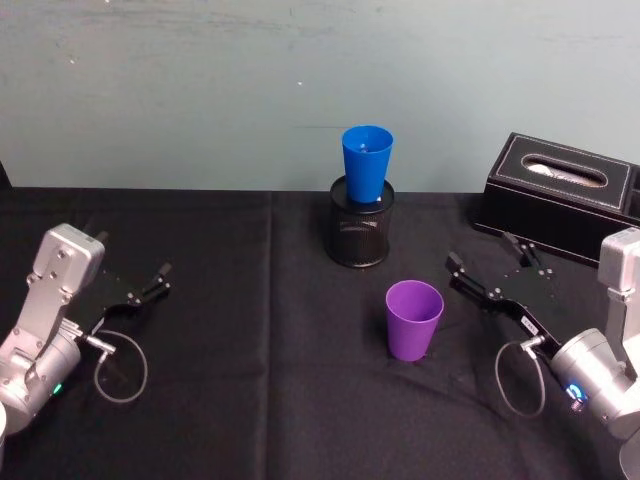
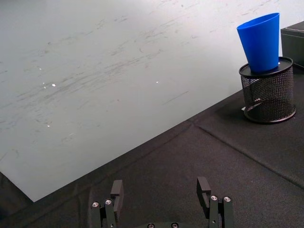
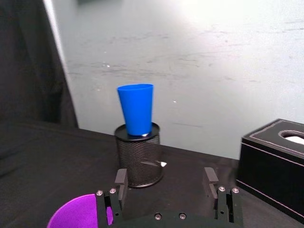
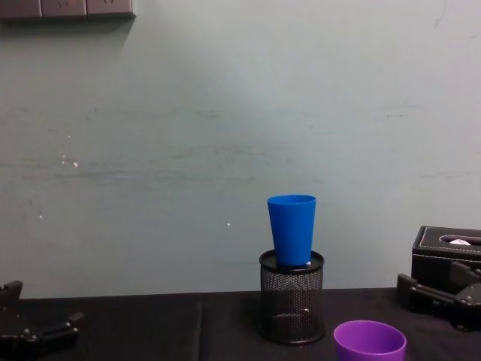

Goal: Pick up one cup with a gripper and tap it against the other cup.

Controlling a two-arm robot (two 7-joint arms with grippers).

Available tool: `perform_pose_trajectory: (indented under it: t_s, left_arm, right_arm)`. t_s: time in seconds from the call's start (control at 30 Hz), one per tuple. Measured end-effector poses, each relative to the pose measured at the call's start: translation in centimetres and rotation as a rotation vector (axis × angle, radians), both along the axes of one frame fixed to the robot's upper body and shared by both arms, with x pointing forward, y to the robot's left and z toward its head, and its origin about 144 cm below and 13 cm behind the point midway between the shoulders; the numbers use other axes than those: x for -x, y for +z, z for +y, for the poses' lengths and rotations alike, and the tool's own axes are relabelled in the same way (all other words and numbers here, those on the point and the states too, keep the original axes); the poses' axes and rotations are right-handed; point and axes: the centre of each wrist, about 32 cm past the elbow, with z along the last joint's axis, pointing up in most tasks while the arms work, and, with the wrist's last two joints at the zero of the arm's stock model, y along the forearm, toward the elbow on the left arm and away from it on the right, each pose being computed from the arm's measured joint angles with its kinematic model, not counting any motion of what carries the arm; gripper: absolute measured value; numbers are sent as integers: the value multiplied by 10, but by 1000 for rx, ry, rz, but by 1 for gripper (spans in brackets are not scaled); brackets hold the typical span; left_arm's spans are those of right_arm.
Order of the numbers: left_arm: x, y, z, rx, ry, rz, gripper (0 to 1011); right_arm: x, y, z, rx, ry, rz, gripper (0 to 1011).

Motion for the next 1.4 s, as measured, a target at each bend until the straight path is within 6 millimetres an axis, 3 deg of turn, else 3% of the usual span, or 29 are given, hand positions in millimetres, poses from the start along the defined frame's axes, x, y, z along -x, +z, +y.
perform_pose_trajectory:
  t_s: [1.4]
  left_arm:
    - [0, 0, 0, 0, 0, 0, 1011]
  right_arm:
    - [-8, -29, -3, 53, -74, 79, 1003]
